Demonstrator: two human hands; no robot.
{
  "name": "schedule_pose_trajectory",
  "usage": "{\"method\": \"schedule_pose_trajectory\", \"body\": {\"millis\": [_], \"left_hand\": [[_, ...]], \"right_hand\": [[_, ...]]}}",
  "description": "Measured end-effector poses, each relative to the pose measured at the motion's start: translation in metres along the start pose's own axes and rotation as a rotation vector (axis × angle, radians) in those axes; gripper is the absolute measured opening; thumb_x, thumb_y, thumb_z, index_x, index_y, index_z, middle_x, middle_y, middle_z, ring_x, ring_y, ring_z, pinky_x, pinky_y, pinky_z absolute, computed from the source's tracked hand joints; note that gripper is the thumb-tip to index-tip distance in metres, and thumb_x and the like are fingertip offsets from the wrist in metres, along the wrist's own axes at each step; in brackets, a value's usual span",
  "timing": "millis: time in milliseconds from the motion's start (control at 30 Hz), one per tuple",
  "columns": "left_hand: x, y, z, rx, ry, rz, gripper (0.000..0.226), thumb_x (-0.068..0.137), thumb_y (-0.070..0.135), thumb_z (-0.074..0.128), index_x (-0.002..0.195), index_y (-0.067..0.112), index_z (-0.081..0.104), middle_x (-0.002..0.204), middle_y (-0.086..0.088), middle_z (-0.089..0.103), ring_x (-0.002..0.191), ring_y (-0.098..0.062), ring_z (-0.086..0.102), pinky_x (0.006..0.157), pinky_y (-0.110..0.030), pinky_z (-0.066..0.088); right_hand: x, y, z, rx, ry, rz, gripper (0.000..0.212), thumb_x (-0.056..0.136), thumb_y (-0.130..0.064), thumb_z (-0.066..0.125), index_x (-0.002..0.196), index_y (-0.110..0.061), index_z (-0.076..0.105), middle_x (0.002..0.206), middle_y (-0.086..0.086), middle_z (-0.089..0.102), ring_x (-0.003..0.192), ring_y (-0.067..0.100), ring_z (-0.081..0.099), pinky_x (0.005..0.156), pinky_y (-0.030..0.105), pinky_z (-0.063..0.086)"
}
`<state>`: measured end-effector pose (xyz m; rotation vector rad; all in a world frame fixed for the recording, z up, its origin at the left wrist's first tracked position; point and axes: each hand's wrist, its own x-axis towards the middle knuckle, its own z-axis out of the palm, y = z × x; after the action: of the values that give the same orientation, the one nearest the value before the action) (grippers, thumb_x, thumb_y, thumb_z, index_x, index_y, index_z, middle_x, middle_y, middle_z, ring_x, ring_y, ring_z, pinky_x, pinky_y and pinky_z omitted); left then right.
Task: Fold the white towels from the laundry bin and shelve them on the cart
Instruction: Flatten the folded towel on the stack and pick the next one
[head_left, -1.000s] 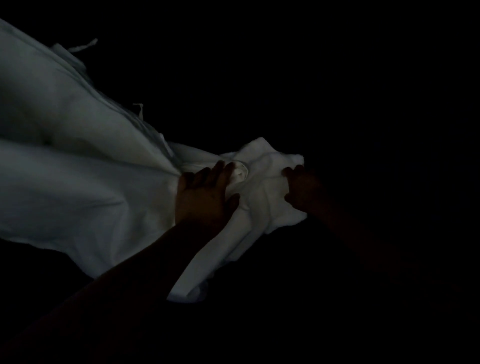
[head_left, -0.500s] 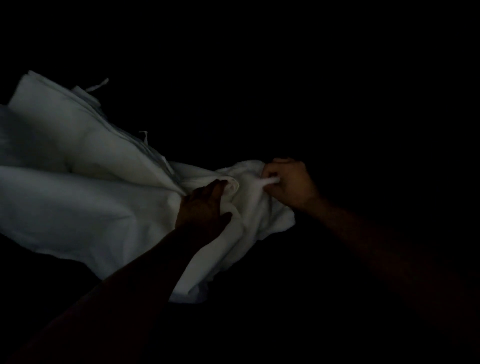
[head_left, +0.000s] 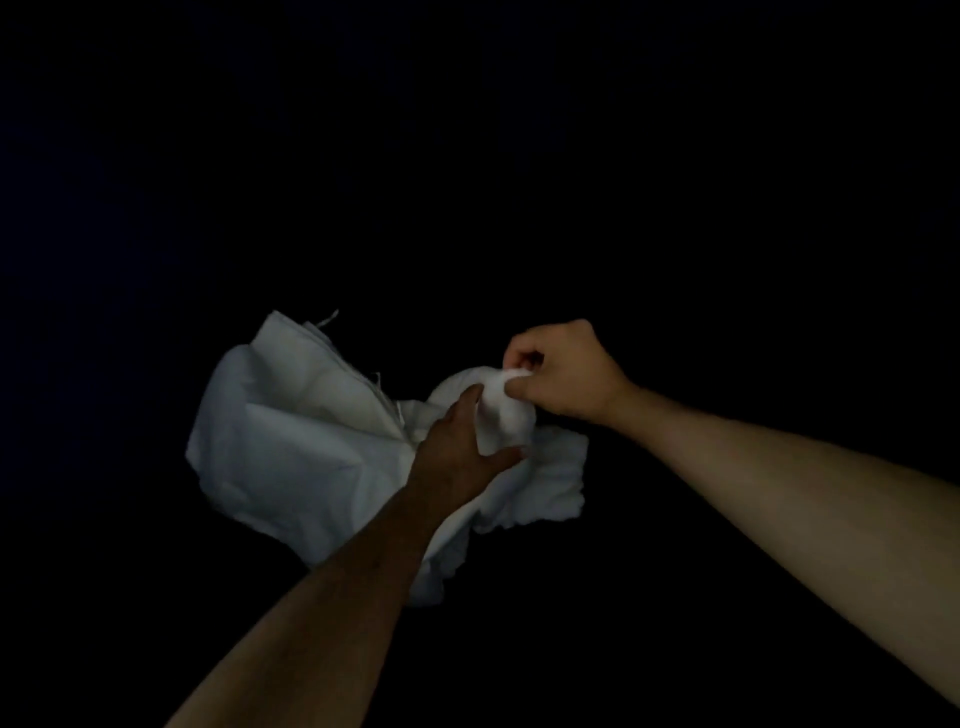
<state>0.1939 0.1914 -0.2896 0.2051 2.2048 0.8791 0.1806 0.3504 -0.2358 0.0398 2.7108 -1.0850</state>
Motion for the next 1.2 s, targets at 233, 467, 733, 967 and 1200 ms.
{"method": "schedule_pose_trajectory", "body": {"millis": [233,467,733,967,1200], "left_hand": [[-0.095,0.111,-0.047,0.011,0.139,0.132,0.086,0.081,0.041,0.069,0.148,0.023,0.018,0.15,0.0,0.03,0.134,-0.023,0.037,0.1,-0.031,0.039],[-0.208,0.217,-0.089,0.037,0.31,0.252,0.087,0.082,0.044,0.067,0.149,0.027,0.014,0.153,0.006,0.025,0.136,-0.014,0.032,0.096,-0.02,0.03],[-0.309,0.298,-0.097,0.016,0.515,0.323,0.063,0.085,0.042,0.063,0.138,0.023,0.035,0.13,0.005,0.049,0.116,-0.016,0.052,0.081,-0.024,0.041],[-0.349,0.337,-0.133,-0.216,0.625,0.435,0.024,0.092,0.028,0.058,0.071,0.023,0.048,0.067,0.009,0.051,0.062,-0.007,0.051,0.051,-0.018,0.034],[-0.368,0.346,-0.161,-0.467,0.66,0.512,0.026,0.094,0.029,0.054,0.071,0.017,0.05,0.07,0.003,0.051,0.066,-0.014,0.051,0.06,-0.025,0.042]], "right_hand": [[-0.055,-0.093,-0.126,0.085,0.13,0.038,0.013,0.069,-0.006,0.065,0.067,-0.019,0.065,0.062,-0.012,0.059,0.058,0.001,0.052,0.054,0.009,0.042],[-0.132,-0.183,-0.232,0.02,0.181,-0.036,0.008,0.068,-0.013,0.067,0.069,-0.021,0.069,0.067,-0.009,0.065,0.066,0.004,0.059,0.064,0.019,0.05],[-0.218,-0.27,-0.309,0.013,0.235,-0.151,0.01,0.069,-0.01,0.066,0.067,-0.02,0.068,0.055,-0.012,0.061,0.054,0.0,0.055,0.061,0.019,0.048],[-0.244,-0.298,-0.357,0.08,0.262,-0.24,0.01,0.082,-0.02,0.068,0.091,-0.023,0.066,0.079,-0.011,0.063,0.069,-0.002,0.058,0.065,0.014,0.045],[-0.246,-0.285,-0.339,0.057,0.251,-0.086,0.037,0.082,-0.039,0.068,0.112,-0.02,0.058,0.104,-0.005,0.063,0.083,0.006,0.059,0.063,0.013,0.042]]}}
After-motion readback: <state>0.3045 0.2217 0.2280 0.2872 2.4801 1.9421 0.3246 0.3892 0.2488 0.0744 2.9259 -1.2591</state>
